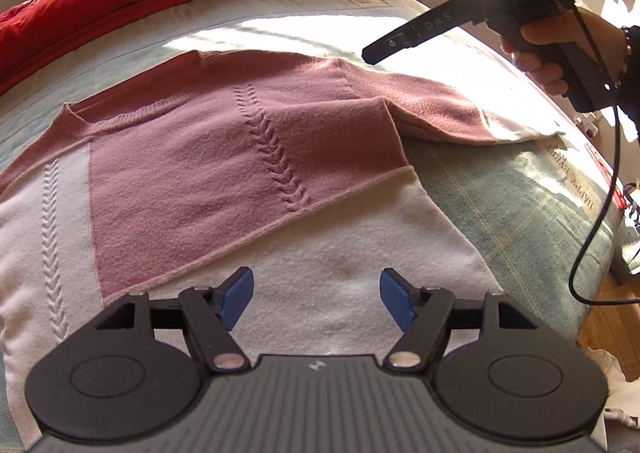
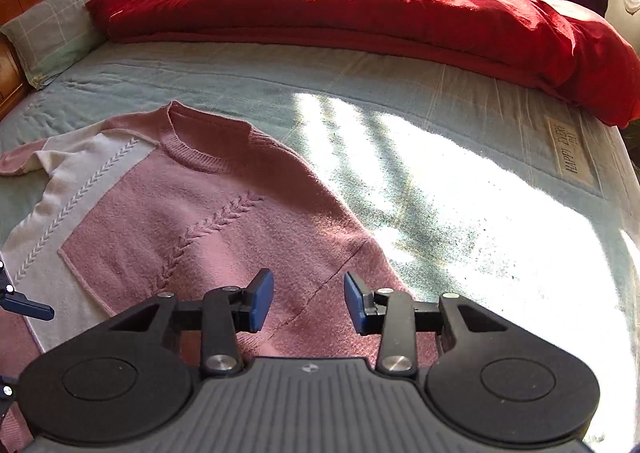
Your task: Fold clothes
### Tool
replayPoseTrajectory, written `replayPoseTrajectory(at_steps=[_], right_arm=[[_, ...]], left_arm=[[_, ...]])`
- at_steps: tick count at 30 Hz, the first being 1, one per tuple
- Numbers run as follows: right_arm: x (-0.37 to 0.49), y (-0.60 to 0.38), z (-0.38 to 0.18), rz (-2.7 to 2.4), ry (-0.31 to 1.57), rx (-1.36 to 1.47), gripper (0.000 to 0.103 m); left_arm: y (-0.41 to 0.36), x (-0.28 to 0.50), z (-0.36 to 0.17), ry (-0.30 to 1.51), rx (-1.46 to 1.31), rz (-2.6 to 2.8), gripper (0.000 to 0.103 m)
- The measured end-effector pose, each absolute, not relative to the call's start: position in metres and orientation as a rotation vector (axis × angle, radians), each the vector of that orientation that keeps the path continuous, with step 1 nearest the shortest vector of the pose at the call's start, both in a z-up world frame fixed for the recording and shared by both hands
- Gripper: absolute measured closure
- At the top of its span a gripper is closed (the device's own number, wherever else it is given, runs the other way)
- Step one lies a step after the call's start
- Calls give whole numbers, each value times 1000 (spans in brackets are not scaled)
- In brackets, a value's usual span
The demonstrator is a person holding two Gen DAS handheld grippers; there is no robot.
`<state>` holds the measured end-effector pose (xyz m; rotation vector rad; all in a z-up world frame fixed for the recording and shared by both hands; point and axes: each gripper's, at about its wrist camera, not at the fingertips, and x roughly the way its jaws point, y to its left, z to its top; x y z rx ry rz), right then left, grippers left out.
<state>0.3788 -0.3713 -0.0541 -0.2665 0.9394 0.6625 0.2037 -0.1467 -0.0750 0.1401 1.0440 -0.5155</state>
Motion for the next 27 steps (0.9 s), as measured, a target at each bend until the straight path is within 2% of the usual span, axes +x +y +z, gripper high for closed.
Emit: replayPoseTrajectory(at_steps=[6,14,18,21,22,23,24,25,27], right_arm=[[430,-369,-80,742,967,-328,63],[478,-381,-112,828,1064,-246,63],[486,-383,-123,886,1107,-215,55],[485,-384,-124,927,1132,-194,55],[483,-384,-123,935,1135,-203,57],[480,-385,-122,941,1137,-212,63],[478,-385,-120,941,1133,-215,76],[476,-385,-118,939,1129,-219,82],[469,-382,-111,923,1097,-258,88]], left_arm=[[-153,212,-82,1069,171,-584,32],[-157,212,-94,1058,304,-519,31],[-158,215,-102,1067,338,-482,30],[-157,218,-107,1081,325,-476,30],[-158,218,-108,1082,324,-474,30],[-159,218,-109,1082,325,-473,30],[-160,218,-110,1083,326,-471,29],[-161,218,-110,1082,328,-467,29],[-162,217,-111,1080,333,-462,28]])
